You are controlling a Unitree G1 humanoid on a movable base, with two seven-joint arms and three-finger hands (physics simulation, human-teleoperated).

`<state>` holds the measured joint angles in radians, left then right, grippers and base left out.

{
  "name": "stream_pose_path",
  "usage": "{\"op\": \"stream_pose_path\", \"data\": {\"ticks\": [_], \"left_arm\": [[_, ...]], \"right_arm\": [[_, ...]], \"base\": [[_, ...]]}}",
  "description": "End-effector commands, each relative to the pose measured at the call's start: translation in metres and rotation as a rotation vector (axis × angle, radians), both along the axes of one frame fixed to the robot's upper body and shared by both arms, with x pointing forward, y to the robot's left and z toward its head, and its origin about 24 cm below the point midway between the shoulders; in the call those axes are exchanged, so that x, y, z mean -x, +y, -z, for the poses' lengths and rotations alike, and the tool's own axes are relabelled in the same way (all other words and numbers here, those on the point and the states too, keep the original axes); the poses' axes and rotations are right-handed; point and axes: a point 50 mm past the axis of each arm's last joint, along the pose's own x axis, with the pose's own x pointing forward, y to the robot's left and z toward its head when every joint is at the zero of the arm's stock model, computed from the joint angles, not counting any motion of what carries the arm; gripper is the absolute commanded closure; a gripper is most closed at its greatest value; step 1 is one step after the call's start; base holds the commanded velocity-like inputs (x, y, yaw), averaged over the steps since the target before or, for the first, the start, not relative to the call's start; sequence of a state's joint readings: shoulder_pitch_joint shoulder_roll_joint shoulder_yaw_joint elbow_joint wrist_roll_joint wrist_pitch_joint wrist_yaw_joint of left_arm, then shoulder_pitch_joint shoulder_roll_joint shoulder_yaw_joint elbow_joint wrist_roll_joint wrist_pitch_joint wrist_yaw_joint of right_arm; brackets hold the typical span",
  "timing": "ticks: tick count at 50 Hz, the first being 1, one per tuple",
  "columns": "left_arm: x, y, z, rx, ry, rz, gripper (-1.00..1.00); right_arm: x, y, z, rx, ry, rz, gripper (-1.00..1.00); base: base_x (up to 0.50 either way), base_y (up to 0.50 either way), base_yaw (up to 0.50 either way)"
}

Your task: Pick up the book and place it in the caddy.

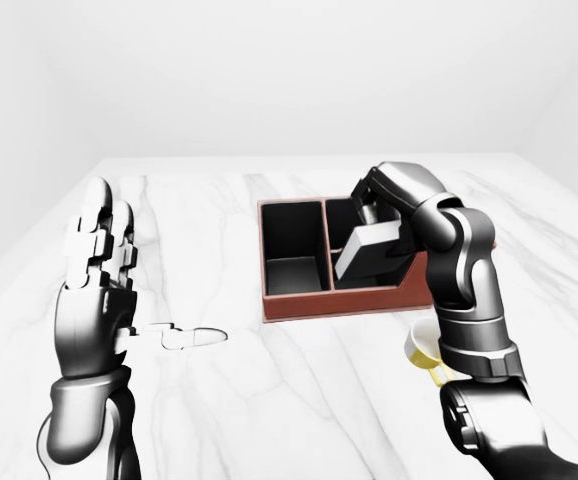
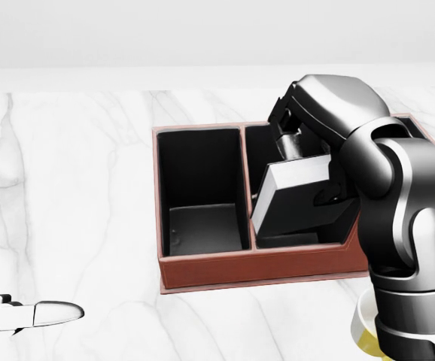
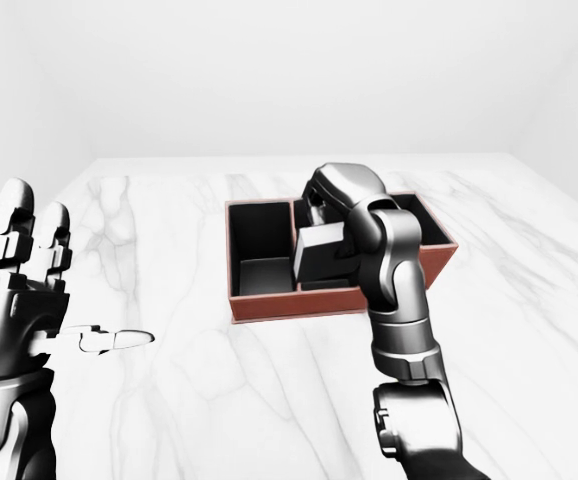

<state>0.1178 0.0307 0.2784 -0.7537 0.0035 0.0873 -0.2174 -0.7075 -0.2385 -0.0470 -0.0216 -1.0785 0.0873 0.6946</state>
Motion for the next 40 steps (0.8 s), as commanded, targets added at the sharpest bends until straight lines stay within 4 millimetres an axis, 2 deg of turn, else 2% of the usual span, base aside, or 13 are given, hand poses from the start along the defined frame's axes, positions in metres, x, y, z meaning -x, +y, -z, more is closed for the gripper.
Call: {"op": "stream_pose_path", "data": {"ticks": [1,14,28,40], "left_arm": [[0.0,0.0,0.0,0.0,0.002,-0.001,-1.0],[-0.002,0.0,0.003,0.003,0.013,-0.001,-1.0],[-0.001,-0.001,0.0,-0.001,0.002,0.0,-1.0],[0.0,-0.001,-0.001,-0.001,-0.003,0.0,-1.0]], "right_arm": [[-0.006,-0.006,-0.008,0.001,-0.024,0.027,1.0],[-0.007,-0.008,-0.008,-0.003,-0.035,0.035,1.0],[-0.018,-0.009,0.012,-0.034,-0.018,0.062,1.0],[-0.031,-0.016,0.021,-0.057,-0.015,0.105,1.0]], "base": [[0.0,0.0,0.0],[0.0,0.0,0.0],[0.0,0.0,0.0],[0.0,0.0,0.0]]}}
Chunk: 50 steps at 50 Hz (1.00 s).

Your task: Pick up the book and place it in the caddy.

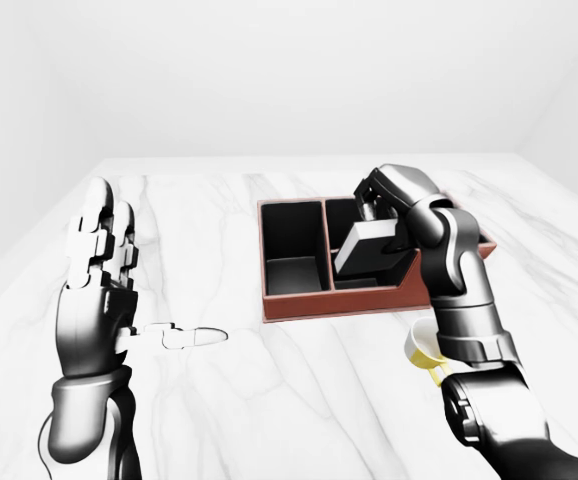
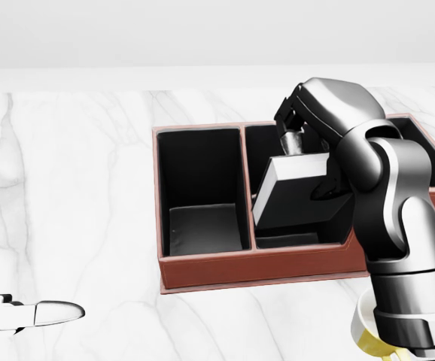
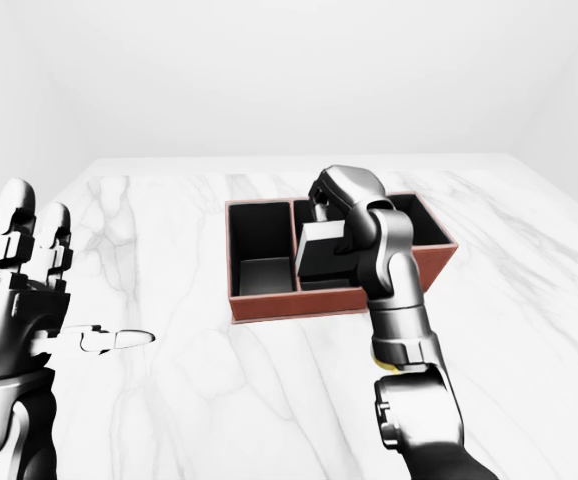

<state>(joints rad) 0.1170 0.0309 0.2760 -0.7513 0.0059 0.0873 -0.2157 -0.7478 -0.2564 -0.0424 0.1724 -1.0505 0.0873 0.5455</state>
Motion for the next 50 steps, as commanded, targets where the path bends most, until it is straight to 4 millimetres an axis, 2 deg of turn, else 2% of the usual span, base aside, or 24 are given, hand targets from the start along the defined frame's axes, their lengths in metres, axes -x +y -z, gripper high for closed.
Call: {"op": "stream_pose_path", "data": {"ticks": [1,23,33,50], "left_arm": [[0.001,0.0,-0.001,-0.001,-0.004,0.001,-1.0],[0.0,0.0,0.0,0.0,0.002,0.0,-1.0],[0.0,0.0,0.001,-0.001,0.004,0.0,-1.0],[0.0,0.0,0.0,-0.001,0.002,-0.001,-1.0]], "right_arm": [[-0.01,-0.008,0.004,-0.016,-0.025,0.05,1.0],[-0.017,-0.016,0.007,-0.016,-0.05,0.093,1.0],[-0.021,-0.011,0.018,-0.029,-0.039,0.098,1.0],[-0.022,-0.007,0.023,-0.03,-0.029,0.092,1.0]], "base": [[0.0,0.0,0.0],[0.0,0.0,0.0],[0.0,0.0,0.0],[0.0,0.0,0.0]]}}
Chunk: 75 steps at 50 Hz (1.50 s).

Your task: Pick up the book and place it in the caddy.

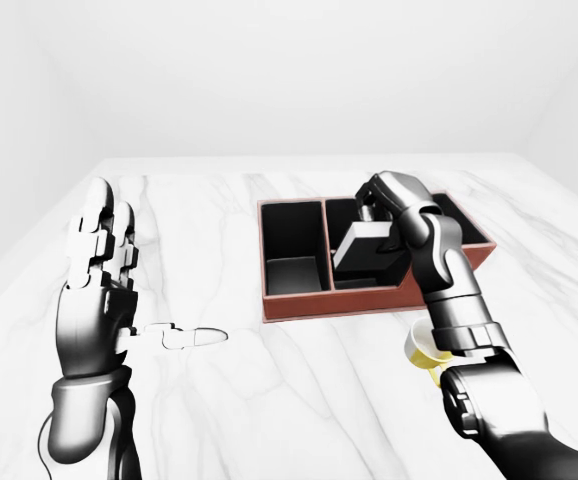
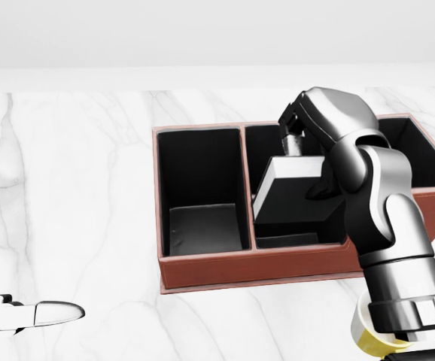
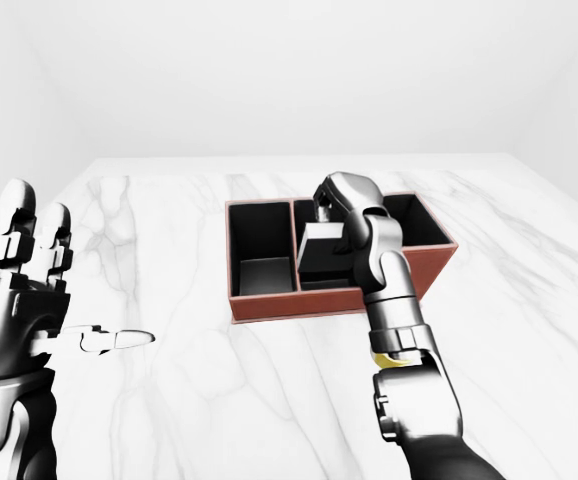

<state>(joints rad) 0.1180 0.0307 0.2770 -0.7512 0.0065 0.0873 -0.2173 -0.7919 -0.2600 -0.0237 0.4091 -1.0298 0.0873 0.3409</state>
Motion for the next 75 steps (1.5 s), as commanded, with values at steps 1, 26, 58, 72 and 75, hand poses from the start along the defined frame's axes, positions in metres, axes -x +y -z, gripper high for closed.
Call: {"op": "stream_pose_path", "data": {"ticks": [1,26,58,72,75], "left_arm": [[0.0,0.0,0.0,0.0,0.001,-0.001,-1.0],[-0.001,-0.001,0.001,0.001,0.005,0.003,-1.0],[0.0,0.0,0.001,0.001,0.006,0.001,-1.0],[-0.001,0.0,0.002,0.001,0.011,0.001,-1.0],[-0.002,0.0,0.003,0.002,0.014,0.001,-1.0]], "right_arm": [[-0.001,0.0,-0.002,0.007,-0.025,0.015,1.0],[-0.005,-0.006,-0.005,0.019,-0.036,0.041,1.0],[-0.02,-0.004,0.018,0.028,-0.008,0.09,1.0],[-0.022,-0.012,0.025,0.039,0.0,0.126,1.0],[-0.023,-0.014,0.026,0.039,0.001,0.133,1.0]], "base": [[0.0,0.0,0.0],[0.0,0.0,0.0],[0.0,0.0,0.0],[0.0,0.0,0.0],[0.0,0.0,0.0]]}}
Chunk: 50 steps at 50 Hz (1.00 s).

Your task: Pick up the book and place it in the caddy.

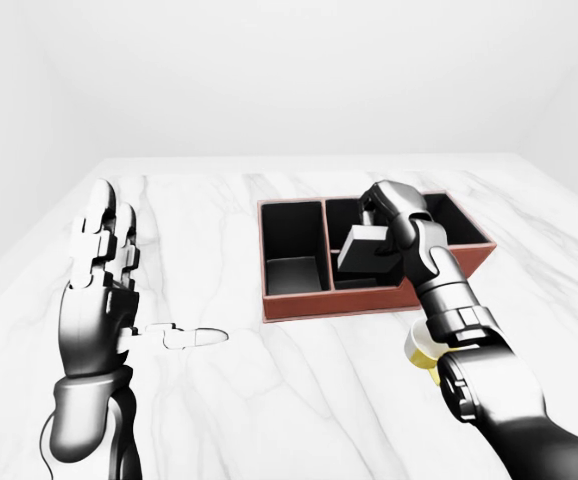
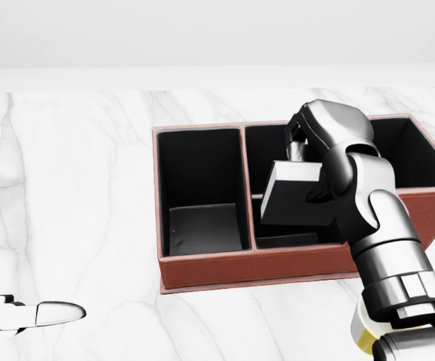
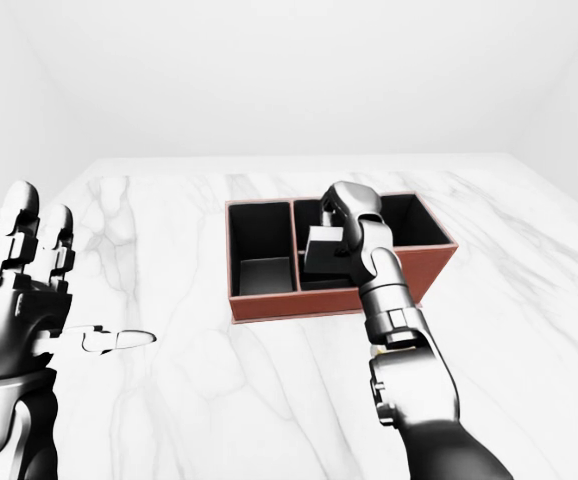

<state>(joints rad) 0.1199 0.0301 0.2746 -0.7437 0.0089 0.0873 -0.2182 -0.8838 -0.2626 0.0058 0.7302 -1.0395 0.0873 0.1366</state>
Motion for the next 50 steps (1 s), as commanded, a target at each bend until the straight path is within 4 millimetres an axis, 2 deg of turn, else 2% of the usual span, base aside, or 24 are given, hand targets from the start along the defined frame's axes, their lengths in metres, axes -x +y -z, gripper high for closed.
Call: {"op": "stream_pose_path", "data": {"ticks": [1,16,22,50], "left_arm": [[-0.001,0.0,0.001,0.001,0.007,0.0,-1.0],[0.0,-0.001,0.0,-0.001,-0.001,0.002,-1.0],[0.0,0.0,0.0,0.001,-0.001,0.001,-1.0],[0.0,-0.001,0.0,-0.001,-0.001,0.003,-1.0]], "right_arm": [[-0.003,-0.007,-0.003,0.018,-0.028,0.037,1.0],[-0.003,0.003,0.009,0.005,-0.018,0.024,1.0],[-0.003,0.007,0.007,0.006,-0.021,0.01,1.0],[-0.005,0.001,0.009,0.007,-0.035,0.043,1.0]], "base": [[0.0,0.0,0.0],[0.0,0.0,0.0],[0.0,0.0,0.0],[0.0,0.0,0.0]]}}
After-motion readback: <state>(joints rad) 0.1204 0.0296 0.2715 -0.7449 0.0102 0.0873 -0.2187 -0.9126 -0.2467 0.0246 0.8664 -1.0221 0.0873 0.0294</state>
